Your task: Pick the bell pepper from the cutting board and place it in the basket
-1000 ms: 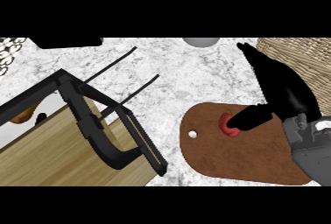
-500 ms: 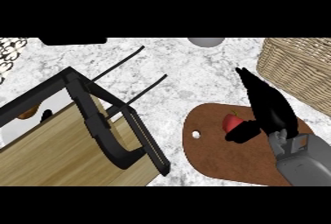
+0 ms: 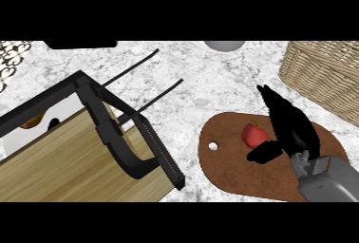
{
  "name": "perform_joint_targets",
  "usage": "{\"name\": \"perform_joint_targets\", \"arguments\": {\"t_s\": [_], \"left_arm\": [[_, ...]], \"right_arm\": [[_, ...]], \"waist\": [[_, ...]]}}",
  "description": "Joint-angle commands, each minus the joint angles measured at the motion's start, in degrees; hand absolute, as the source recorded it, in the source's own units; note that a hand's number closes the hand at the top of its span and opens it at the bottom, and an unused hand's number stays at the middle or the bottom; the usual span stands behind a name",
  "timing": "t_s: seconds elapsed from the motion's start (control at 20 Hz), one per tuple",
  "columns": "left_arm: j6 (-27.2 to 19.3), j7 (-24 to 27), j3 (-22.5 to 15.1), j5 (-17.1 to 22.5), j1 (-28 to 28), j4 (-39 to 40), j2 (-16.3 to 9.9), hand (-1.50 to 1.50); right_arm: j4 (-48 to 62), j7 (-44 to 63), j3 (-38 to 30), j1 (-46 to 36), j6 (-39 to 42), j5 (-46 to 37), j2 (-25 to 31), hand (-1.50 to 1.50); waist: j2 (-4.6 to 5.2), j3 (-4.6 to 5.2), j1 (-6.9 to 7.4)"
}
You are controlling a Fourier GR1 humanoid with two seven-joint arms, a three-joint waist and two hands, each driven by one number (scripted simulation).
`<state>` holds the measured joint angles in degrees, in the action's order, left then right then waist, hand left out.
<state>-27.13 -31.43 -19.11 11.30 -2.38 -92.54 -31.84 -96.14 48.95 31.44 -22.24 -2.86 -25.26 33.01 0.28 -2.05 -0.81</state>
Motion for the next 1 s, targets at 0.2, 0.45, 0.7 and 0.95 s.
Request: {"name": "perform_joint_targets", "arguments": {"t_s": [0.2,0.45,0.7,0.95], "left_arm": [[3.49,10.1,4.87,4.08,7.43,-3.52,2.52,0.0],[3.18,10.14,4.6,3.44,8.88,-1.78,2.71,0.0],[3.42,11.24,3.94,3.5,7.84,-1.91,2.81,0.0],[2.97,11.37,3.54,3.38,8.43,-1.52,3.39,0.0]], "right_arm": [[-1.02,-4.49,0.36,3.28,-1.21,0.8,-0.42,-1.5],[-1.12,-5.77,1.2,3.91,-1.11,0.36,-0.87,-1.5],[1.17,-6.62,2.16,6.28,-2.96,-2.98,-0.1,-1.5],[3.19,-4.95,1.45,5.27,-1.87,-3.46,0.02,-1.5]], "waist": [[-0.47,2.25,-0.36],[-0.25,2.3,-0.52],[-0.3,2.28,-0.24],[-0.24,2.34,0.06]]}}
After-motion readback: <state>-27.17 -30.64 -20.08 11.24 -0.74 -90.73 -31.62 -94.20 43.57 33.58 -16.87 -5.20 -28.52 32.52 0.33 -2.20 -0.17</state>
